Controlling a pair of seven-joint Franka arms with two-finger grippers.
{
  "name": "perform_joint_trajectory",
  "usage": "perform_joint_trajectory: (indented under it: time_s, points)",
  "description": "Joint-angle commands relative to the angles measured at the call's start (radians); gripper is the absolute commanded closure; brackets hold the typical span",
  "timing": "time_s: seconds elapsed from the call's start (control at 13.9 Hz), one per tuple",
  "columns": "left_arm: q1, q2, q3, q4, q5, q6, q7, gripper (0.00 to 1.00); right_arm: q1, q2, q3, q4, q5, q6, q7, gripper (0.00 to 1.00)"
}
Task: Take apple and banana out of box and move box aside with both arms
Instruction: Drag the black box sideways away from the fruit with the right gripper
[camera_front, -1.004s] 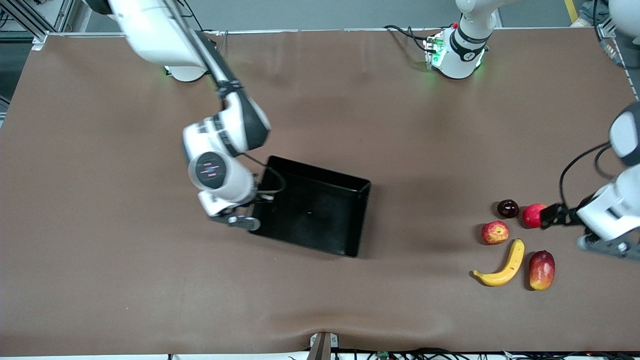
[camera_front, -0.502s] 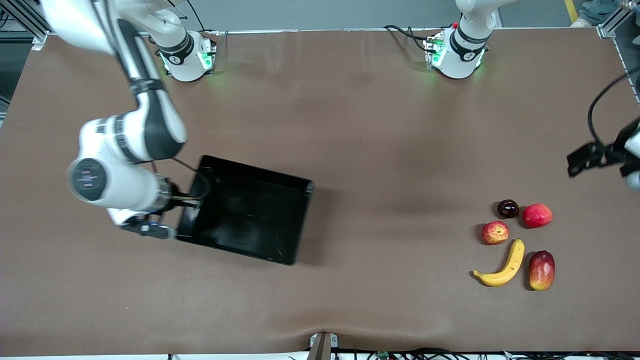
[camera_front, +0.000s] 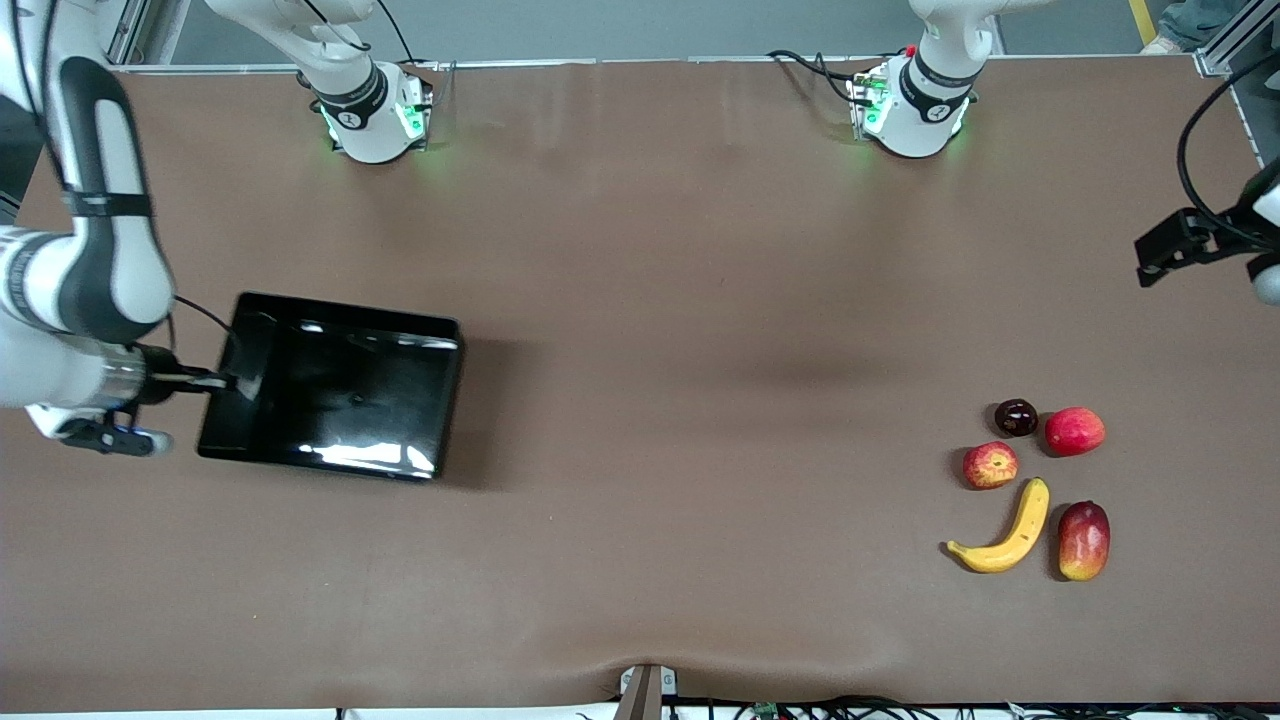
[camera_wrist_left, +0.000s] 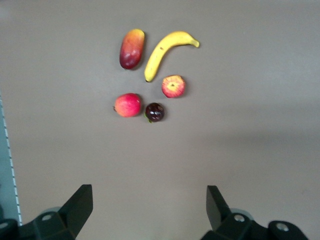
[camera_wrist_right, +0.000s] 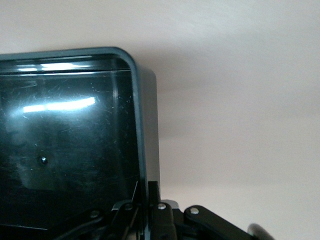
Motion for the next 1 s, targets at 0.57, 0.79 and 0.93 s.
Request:
perform_joint_trajectory:
  time_s: [0.57,0.79,0.93]
  points:
    - [-0.119,-0.154,0.159,-0.19,-0.1,0.086,0.008,0.0,-0.207,-0.026,0.028,-0.248,-0.037,0.3,-0.285,1.0]
    - [-0.127,-0.141,0.159,-0.189,-0.095,0.086,0.007,0.0,-0.207,-0.004,0.03,-0.249,-0.035,0.316,-0.285,1.0]
    - [-0.127,-0.14,0.159,-0.193,-0.095,0.086,0.007,0.0,-0.21,0.011,0.03,-0.24,-0.034,0.314,-0.283,0.01]
